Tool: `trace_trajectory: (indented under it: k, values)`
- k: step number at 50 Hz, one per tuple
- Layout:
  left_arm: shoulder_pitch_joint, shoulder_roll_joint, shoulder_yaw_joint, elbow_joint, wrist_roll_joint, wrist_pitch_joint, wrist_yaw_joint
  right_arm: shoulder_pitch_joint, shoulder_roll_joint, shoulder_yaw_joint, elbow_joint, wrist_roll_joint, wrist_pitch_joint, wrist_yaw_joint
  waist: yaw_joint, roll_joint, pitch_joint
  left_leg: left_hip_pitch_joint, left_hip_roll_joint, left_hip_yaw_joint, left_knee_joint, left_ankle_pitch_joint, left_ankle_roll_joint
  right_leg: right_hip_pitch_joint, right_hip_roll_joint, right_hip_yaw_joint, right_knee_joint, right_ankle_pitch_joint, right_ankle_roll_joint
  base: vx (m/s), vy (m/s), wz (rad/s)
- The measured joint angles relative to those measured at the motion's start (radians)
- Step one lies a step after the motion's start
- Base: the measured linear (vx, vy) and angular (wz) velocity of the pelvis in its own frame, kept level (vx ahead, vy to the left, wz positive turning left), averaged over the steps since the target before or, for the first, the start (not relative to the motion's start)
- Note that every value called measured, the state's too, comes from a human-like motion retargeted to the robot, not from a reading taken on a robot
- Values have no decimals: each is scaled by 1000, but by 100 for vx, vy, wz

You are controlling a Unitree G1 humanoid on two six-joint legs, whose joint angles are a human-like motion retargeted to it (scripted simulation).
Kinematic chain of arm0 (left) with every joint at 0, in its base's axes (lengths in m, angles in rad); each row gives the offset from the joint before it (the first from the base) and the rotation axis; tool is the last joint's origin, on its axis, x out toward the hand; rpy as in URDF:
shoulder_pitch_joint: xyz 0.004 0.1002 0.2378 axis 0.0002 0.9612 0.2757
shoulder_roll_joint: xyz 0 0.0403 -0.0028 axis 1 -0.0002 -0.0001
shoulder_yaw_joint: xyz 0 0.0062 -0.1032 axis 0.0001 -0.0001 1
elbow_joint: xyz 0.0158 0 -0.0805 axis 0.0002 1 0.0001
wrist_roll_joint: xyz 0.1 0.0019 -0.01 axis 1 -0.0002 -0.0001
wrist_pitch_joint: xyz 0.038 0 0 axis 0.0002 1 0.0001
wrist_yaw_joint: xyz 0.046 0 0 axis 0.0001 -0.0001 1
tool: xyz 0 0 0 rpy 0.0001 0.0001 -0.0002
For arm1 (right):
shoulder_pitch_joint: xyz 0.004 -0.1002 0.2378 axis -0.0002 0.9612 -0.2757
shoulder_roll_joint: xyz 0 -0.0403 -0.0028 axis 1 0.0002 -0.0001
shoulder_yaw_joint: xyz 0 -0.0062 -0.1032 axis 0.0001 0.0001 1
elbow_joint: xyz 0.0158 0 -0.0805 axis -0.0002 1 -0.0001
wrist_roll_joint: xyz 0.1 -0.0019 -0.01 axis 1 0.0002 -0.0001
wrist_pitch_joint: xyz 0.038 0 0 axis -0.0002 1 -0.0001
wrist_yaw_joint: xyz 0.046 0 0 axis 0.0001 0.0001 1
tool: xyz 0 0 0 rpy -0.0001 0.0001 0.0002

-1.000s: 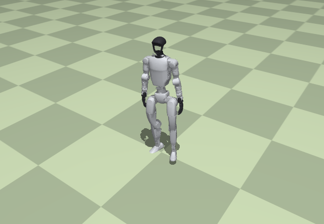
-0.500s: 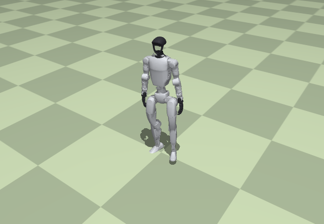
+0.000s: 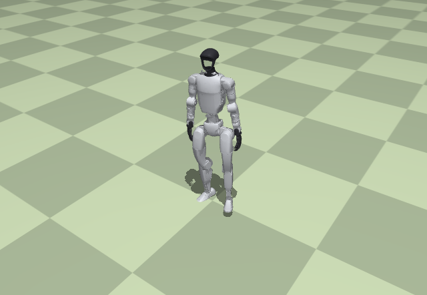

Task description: Upper body actions

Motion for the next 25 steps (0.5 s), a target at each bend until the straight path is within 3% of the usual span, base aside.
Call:
trace_trajectory:
  k: [25]
  values:
    - [-1, -3, 1, -1, 3, -1, 1, 2, 0, -1, 0, -3, 0, 0, -1, 5, -6, -4, -2, -1, 0, -1, 0, -3, -2, -1, 0, 0, 1, 0, 0, 0]
